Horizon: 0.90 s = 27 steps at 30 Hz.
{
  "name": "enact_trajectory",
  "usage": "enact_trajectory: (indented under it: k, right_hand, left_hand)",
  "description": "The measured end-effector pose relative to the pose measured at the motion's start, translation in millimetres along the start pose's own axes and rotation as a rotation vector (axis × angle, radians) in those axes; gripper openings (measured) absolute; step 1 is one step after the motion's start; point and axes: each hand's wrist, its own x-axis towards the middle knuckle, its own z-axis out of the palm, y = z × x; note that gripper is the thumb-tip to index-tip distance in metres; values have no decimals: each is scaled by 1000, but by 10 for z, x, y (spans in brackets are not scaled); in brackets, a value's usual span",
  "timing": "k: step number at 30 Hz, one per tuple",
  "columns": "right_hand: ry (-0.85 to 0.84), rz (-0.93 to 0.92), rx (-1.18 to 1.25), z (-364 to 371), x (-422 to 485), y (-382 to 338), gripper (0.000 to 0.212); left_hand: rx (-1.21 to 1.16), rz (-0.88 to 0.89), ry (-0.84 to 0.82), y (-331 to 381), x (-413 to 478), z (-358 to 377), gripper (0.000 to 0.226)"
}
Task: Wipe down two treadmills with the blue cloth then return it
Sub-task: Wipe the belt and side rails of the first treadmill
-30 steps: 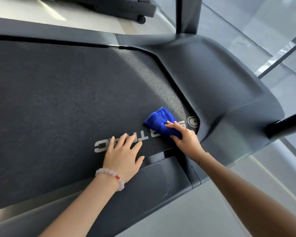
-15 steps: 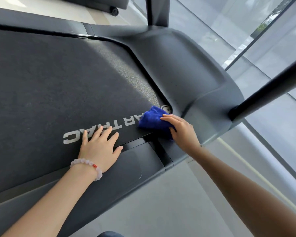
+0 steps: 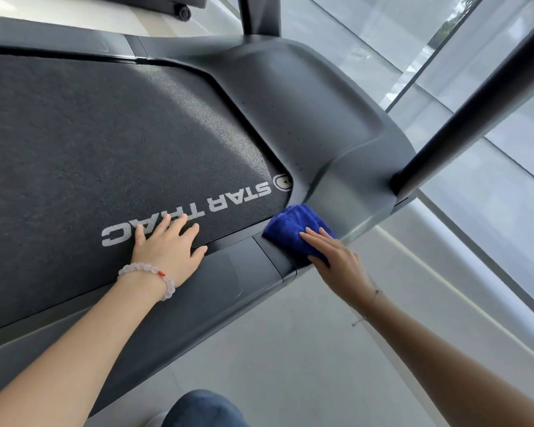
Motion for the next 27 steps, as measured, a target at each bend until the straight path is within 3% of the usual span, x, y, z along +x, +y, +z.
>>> enact_trajectory:
  k: [3, 10, 19, 23, 27]
  right_hand:
    - [34, -21, 21, 45, 85, 50, 42]
    - [118, 121, -55, -135, 676, 410, 46]
    - [85, 179, -137, -391, 1691, 567, 50]
    - [37, 96, -236, -319, 1798, 500, 46]
    - [75, -126, -255, -51, 1473, 342, 42]
  left_hand:
    - [16, -7, -5, 9, 12, -12, 53]
    - [-19, -17, -24, -14, -17, -42, 52]
    - [-36, -3, 38, -1, -28, -10, 54]
    - [-55, 0, 84, 29, 0, -46, 52]
    - [-79, 17, 184, 43, 54, -71, 41]
